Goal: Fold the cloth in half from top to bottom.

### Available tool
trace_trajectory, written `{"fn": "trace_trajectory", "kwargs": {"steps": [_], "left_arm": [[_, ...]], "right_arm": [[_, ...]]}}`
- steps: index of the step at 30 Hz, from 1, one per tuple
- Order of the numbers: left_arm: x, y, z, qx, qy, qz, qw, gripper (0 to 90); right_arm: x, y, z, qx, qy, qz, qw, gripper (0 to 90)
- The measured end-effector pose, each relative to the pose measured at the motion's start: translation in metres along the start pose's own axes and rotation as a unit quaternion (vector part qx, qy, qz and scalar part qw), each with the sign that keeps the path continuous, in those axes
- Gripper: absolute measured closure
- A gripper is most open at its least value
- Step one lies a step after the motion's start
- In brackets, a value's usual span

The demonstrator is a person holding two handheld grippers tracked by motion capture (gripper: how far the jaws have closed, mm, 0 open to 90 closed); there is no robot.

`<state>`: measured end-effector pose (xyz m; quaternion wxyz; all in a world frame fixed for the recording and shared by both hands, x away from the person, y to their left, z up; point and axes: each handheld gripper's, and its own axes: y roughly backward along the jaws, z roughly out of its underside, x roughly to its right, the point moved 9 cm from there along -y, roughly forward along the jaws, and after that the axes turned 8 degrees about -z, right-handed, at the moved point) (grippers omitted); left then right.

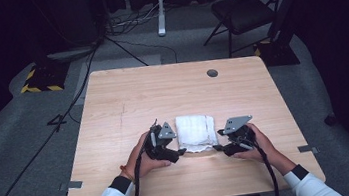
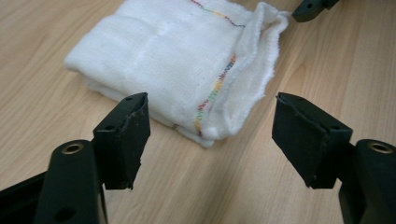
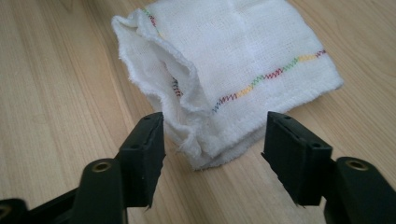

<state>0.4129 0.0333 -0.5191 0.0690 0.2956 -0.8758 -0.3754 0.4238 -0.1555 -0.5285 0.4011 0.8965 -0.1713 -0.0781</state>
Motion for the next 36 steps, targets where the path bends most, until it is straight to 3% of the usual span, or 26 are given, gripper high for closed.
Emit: {"fn": "trace_trajectory", "kwargs": {"steps": [7,12,22,28,36], "left_arm": [[-0.004,0.007,0.002,-0.006,-0.005,-0.024,0.9997,25.5],[-0.002,0.01,0.004,-0.017,-0.026,-0.04,0.9987,23.3],[0.0,0.018,0.007,-0.019,-0.038,-0.055,0.9976,21.3],[-0.004,0.026,0.013,-0.014,-0.027,-0.077,0.9966,17.5],[-0.009,0.036,0.032,-0.035,-0.026,-0.095,0.9945,18.2]], "right_arm": [[0.0,0.013,-0.001,0.002,0.002,0.005,1.0,33.9],[0.001,0.024,-0.002,0.013,-0.006,0.01,0.9998,33.0],[0.004,0.041,0.009,0.015,-0.015,0.029,0.9994,34.2],[0.009,0.053,0.022,0.012,-0.023,0.047,0.9985,33.5],[0.011,0.065,0.041,0.003,-0.027,0.065,0.9975,31.9]]}}
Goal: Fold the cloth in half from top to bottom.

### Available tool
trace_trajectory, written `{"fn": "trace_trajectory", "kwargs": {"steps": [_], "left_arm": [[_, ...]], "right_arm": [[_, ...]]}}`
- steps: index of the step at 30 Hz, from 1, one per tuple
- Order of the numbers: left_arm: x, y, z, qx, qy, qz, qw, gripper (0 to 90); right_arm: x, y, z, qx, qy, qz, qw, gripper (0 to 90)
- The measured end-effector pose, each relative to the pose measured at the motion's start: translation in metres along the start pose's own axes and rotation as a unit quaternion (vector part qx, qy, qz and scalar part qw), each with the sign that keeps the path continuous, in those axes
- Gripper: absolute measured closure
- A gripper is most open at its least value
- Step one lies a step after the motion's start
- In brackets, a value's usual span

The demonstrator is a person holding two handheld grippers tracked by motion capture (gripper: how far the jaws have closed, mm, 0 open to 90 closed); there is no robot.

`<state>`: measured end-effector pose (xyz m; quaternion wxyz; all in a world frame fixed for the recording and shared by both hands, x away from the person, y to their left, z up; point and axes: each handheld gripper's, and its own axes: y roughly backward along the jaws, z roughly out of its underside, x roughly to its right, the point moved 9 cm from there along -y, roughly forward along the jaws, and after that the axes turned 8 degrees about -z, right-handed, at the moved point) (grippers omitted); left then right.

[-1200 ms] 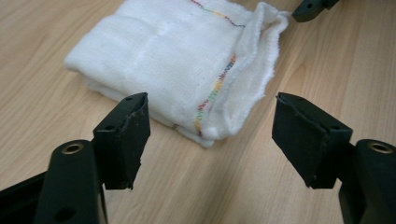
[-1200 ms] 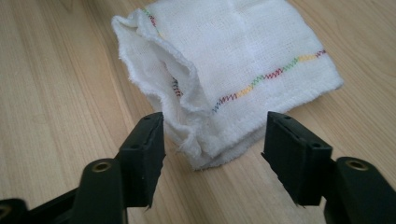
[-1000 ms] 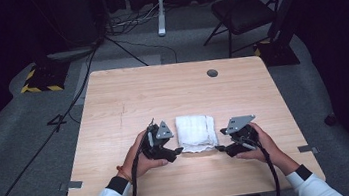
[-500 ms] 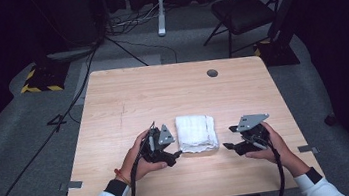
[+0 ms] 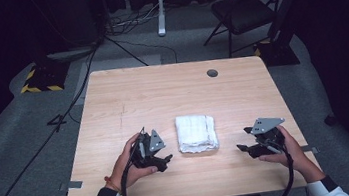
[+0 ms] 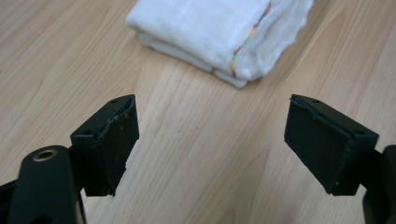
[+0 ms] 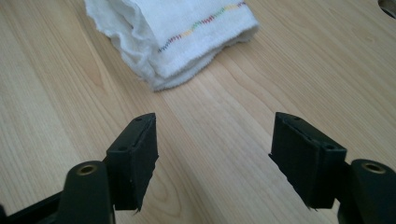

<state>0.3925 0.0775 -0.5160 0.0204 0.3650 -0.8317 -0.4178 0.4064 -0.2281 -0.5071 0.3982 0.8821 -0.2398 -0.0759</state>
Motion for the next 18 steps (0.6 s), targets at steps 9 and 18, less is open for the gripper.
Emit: {"fn": "trace_trajectory", "kwargs": {"steps": [9,18], "left_arm": [[-0.01,0.011,0.031,-0.024,0.008,-0.015,0.9996,18.2],[-0.014,0.018,0.057,-0.038,0.015,-0.019,0.999,18.0]], "right_arm": [[0.011,0.012,0.026,-0.004,-0.031,0.023,0.9993,32.0],[0.017,0.019,0.055,-0.009,-0.055,0.035,0.9978,31.2]]}}
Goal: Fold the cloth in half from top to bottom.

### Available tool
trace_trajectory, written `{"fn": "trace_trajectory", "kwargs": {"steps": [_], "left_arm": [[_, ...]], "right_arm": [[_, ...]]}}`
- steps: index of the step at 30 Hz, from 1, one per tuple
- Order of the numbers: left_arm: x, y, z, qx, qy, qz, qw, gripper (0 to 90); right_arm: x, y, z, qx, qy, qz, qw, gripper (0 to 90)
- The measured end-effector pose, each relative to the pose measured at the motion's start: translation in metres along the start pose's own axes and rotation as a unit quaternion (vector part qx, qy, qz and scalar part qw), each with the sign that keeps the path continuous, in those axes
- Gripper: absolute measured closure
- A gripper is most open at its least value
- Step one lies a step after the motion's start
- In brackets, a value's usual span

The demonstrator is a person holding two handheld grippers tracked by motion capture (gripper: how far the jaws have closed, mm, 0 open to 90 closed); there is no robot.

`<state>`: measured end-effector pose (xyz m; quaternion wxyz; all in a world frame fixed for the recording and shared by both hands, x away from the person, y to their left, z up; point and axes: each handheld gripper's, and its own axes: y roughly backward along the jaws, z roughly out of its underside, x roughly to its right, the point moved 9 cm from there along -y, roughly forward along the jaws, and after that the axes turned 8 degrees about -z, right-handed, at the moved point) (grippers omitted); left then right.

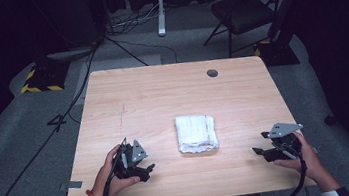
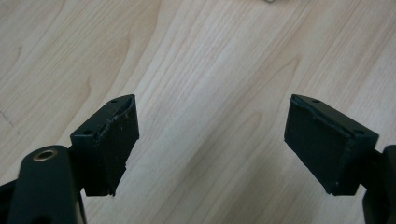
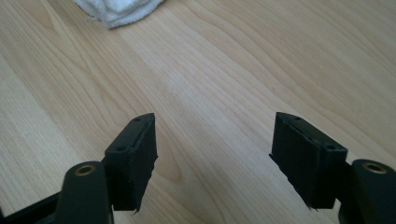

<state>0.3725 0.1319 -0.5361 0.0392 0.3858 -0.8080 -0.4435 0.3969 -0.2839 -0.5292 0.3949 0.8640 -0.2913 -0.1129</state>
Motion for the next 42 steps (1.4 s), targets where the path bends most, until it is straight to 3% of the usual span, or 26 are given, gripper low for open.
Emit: {"fn": "trace_trajectory", "kwargs": {"steps": [9,12,17,20,24,27,30,42], "left_arm": [[0.001,0.001,0.023,-0.013,0.004,0.012,0.9998,17.3],[0.001,0.001,0.029,-0.014,0.021,0.022,0.9995,17.5],[0.001,0.001,0.037,-0.009,0.032,0.035,0.9988,17.9],[0.001,0.001,0.042,-0.006,0.041,0.046,0.9981,18.2],[-0.004,0.001,0.05,-0.005,0.054,0.05,0.9973,17.4],[-0.007,-0.001,0.056,0.017,0.088,0.056,0.9944,16.4],[-0.008,-0.002,0.057,0.035,0.089,0.053,0.994,14.6],[-0.009,-0.003,0.055,0.033,0.089,0.051,0.9942,13.4]], "right_arm": [[0.008,0.005,0.031,0.001,-0.041,0.001,0.9992,30.8],[0.011,0.009,0.043,0.001,-0.058,0.003,0.9983,30.1],[0.013,0.016,0.059,0.008,-0.082,0.0,0.9966,29.0],[0.014,0.018,0.067,0.023,-0.101,-0.006,0.9946,28.3],[0.018,0.021,0.072,0.048,-0.111,0.009,0.9926,28.3],[0.021,0.02,0.074,0.062,-0.119,0.031,0.9905,27.6],[0.022,0.019,0.074,0.065,-0.122,0.036,0.9897,26.2],[0.026,0.019,0.074,0.064,-0.134,0.047,0.9878,25.2]]}}
